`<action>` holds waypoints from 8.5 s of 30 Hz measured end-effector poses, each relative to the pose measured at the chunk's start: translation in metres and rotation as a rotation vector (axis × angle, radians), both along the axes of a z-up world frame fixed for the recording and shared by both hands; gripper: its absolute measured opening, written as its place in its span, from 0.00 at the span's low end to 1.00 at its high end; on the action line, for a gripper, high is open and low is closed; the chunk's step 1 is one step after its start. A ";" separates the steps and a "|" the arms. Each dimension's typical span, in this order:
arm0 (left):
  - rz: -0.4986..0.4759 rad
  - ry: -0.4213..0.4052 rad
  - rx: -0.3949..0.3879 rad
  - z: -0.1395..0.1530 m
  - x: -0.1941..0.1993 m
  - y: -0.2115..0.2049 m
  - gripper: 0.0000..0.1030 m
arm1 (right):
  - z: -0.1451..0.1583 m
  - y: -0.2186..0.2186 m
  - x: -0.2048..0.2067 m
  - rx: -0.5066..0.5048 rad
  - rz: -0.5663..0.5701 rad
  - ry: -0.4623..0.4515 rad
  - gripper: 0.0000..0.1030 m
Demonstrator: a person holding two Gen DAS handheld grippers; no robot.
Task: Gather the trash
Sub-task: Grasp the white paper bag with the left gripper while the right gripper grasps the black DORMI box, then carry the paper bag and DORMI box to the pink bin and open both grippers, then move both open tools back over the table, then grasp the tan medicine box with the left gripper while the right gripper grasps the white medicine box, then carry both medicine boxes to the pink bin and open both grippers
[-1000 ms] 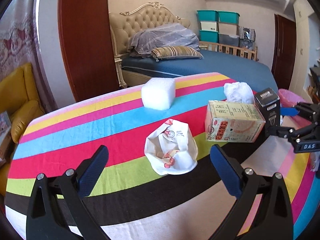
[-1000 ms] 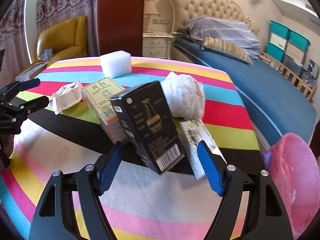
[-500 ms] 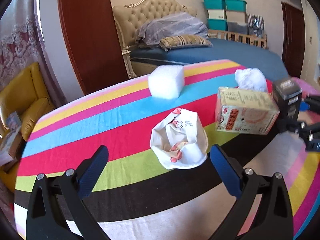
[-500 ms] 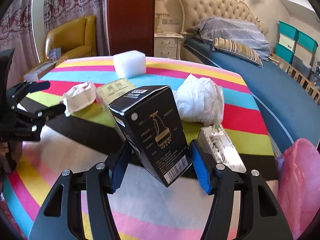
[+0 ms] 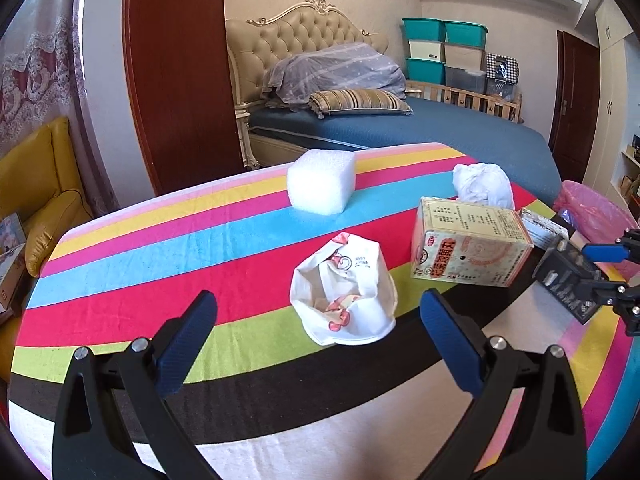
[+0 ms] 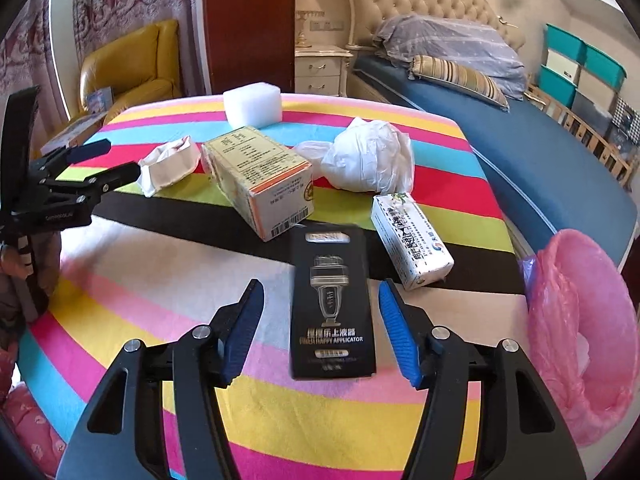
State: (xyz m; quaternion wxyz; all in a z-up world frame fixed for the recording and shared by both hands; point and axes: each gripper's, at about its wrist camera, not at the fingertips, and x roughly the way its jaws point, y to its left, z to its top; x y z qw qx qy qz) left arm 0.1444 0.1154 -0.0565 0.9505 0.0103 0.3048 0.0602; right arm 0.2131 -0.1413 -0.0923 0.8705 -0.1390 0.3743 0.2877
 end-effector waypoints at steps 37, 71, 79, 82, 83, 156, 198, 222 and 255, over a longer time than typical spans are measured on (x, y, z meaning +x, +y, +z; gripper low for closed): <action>-0.015 0.054 -0.064 -0.005 -0.003 -0.024 0.53 | -0.012 -0.019 0.002 0.082 -0.082 -0.025 0.36; -0.159 -0.232 -0.021 0.033 -0.071 -0.110 0.54 | 0.042 -0.067 -0.088 0.245 -0.093 -0.232 0.36; -0.238 -0.273 -0.005 0.040 -0.066 -0.140 0.56 | 0.051 -0.094 -0.094 0.262 -0.131 -0.279 0.36; -0.262 -0.283 0.001 0.042 -0.059 -0.151 0.56 | 0.054 -0.105 -0.095 0.261 -0.154 -0.296 0.36; -0.269 -0.285 0.001 0.043 -0.057 -0.153 0.56 | 0.055 -0.110 -0.095 0.262 -0.165 -0.302 0.36; -0.099 -0.142 -0.026 0.007 -0.008 -0.121 0.96 | 0.009 -0.128 0.022 0.193 -0.204 -0.139 0.62; 0.095 -0.093 -0.059 0.016 -0.022 -0.045 0.96 | -0.010 0.030 0.065 0.029 0.120 -0.020 0.32; -0.013 0.080 -0.096 -0.008 0.025 -0.068 0.94 | -0.004 -0.006 -0.002 0.076 0.018 -0.041 0.32; -0.092 -0.099 -0.053 0.009 -0.052 -0.103 0.47 | 0.018 -0.040 -0.054 0.238 -0.131 -0.153 0.32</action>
